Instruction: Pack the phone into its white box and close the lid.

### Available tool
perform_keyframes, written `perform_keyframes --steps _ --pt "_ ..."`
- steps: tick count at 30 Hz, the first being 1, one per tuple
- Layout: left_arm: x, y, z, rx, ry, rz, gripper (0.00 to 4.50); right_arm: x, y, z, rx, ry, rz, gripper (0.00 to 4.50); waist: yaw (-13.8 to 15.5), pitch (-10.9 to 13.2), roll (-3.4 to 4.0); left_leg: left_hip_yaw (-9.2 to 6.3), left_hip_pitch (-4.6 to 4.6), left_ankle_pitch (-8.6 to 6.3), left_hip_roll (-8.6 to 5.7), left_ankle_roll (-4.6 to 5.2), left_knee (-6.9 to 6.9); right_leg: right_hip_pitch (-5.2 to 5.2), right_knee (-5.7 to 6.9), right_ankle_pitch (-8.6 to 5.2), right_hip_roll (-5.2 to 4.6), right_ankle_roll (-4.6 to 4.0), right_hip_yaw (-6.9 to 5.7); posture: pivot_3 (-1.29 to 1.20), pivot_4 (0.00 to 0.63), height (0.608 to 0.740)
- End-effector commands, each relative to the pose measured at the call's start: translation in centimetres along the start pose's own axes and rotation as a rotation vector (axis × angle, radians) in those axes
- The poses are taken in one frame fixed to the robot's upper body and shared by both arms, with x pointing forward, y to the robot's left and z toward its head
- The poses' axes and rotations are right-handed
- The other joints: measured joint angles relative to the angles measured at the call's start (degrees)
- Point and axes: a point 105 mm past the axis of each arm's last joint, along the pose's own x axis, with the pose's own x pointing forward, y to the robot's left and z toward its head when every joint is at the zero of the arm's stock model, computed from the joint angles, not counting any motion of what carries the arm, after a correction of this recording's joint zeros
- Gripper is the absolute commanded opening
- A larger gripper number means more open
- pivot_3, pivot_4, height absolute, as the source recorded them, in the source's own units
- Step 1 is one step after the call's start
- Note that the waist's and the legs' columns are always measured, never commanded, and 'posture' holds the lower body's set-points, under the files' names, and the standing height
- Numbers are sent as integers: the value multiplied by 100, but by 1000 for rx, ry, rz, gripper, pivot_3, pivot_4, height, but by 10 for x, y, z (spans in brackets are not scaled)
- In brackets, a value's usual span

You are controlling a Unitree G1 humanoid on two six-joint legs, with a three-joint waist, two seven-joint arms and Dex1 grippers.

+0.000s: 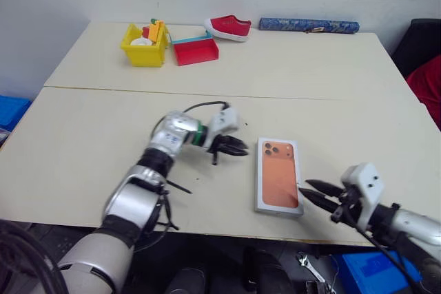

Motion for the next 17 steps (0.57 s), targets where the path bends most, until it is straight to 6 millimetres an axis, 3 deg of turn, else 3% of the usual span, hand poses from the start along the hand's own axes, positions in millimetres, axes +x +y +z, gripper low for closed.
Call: perform_keyframes --steps 1,3,7,9,13,17 --pt "-56 -25 27 41 -88 -63 2010 -37 -8 25 -54 -5 94 2490 -7 7 11 0 -6 0 0 0 0 -3 -3 0 -2 0 7 0 150 740" --pt "-91 -42 33 6 -95 -50 2650 -58 -18 34 -46 22 139 3160 4 8 9 -10 -8 -2 3 0 0 0 -10 -1 0 -1 20 0 150 740" --pt "-130 -66 44 -54 -95 -8 3959 -79 -31 49 -48 49 178 4498 49 14 18 -16 -4 -5 2 5 6 16 -16 -1 -3 -2 20 0 150 740" --pt "-147 -81 48 -87 -91 26 4490 -85 -41 58 -94 56 162 4500 53 13 19 -16 1 -6 1 5 6 21 -17 -1 -5 -2 21 0 150 740" --pt "-159 -90 48 -101 -95 117 4490 -88 -46 67 -132 53 168 4500 50 18 25 -16 1 -9 2 2 3 21 -17 -2 -5 -3 18 0 150 740" --pt "-156 -92 46 -92 -121 146 4490 -82 -47 67 -123 47 183 4500 45 20 29 -13 1 -10 4 -1 3 17 -14 -3 -2 -5 19 0 150 740"
